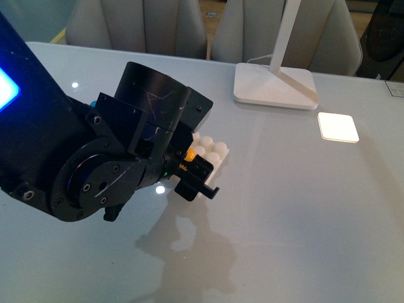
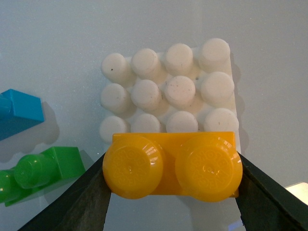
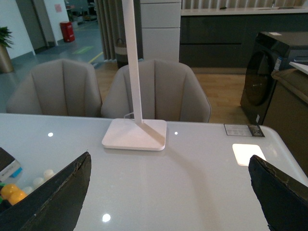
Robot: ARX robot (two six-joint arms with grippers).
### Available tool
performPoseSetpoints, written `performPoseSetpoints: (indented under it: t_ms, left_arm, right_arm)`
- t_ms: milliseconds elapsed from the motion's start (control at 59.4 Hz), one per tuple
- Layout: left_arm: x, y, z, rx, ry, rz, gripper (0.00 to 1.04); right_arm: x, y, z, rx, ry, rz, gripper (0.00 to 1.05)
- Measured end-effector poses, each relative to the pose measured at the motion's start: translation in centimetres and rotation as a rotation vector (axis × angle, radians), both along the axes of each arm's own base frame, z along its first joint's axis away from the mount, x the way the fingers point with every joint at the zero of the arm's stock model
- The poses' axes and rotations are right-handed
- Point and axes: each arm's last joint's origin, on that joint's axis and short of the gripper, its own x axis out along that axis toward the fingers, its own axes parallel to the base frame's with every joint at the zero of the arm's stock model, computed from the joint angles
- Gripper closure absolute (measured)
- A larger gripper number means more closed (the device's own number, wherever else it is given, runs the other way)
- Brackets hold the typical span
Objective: Insert yellow block into base center
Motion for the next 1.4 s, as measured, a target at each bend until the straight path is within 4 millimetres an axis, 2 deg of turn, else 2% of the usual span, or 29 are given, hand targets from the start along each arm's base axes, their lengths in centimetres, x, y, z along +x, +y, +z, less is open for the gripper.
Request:
performPoseSetpoints:
  t_ms: [774,1396]
  left_arm:
    - [1.8,-1.1,-1.0,0.032,0.015,0.019,0.41]
    - [2.0,-1.8,-1.5,0.048,0.025,0.015,0.42]
  right_arm:
    - [0.0,0.0,0.0,0.0,0.0,0.0,0.09]
    - [0.0,0.0,0.0,0.0,0.0,0.0,0.09]
